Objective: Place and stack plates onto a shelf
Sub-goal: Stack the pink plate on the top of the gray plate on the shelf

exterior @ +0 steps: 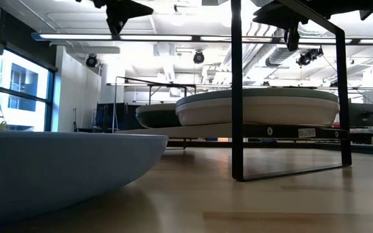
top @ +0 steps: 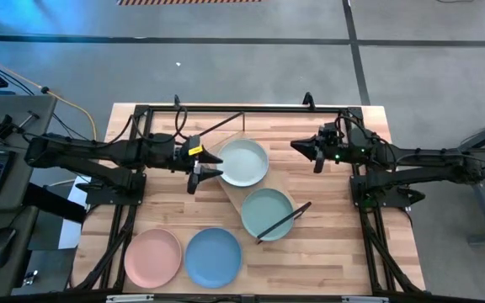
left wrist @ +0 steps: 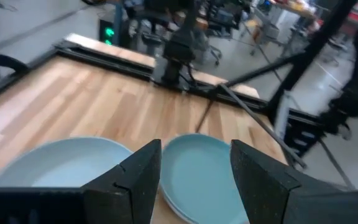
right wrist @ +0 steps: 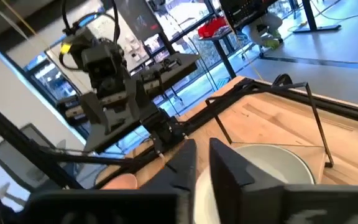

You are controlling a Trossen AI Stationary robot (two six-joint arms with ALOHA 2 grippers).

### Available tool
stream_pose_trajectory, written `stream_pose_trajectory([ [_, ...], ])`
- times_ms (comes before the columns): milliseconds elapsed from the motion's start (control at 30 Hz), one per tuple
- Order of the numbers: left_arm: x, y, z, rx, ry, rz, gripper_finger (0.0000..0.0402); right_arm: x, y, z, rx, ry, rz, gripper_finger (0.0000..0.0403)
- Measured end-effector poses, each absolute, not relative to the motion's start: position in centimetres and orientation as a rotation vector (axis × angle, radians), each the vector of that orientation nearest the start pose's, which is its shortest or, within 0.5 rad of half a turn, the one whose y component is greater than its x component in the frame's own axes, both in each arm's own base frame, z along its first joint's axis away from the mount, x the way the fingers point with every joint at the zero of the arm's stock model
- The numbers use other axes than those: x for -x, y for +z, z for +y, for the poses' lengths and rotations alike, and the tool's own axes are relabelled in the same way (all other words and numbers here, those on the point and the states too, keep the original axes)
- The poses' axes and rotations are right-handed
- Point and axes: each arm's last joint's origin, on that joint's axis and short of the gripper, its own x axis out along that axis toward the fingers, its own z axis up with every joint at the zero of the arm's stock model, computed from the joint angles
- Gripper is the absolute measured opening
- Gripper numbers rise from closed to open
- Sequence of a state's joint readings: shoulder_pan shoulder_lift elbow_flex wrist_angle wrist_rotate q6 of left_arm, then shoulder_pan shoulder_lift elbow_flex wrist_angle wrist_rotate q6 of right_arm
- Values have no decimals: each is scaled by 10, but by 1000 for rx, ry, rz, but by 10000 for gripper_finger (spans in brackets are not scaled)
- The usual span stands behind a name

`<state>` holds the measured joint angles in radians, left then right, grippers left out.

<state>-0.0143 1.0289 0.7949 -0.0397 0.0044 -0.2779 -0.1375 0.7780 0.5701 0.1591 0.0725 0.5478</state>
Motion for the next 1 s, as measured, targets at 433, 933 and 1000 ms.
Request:
stream_pose_trajectory([
  [433,-192,294,-22,583,4,812,179,-179,293,-27,-533,-213,-20,181],
  [933,-133,195,-116,344,-230,1291,179,-180,284,-27,-535,-236,65,183],
  [1000,-130,188,-119,275,-229,1297,179,-179,283,-27,-535,-240,81,183],
])
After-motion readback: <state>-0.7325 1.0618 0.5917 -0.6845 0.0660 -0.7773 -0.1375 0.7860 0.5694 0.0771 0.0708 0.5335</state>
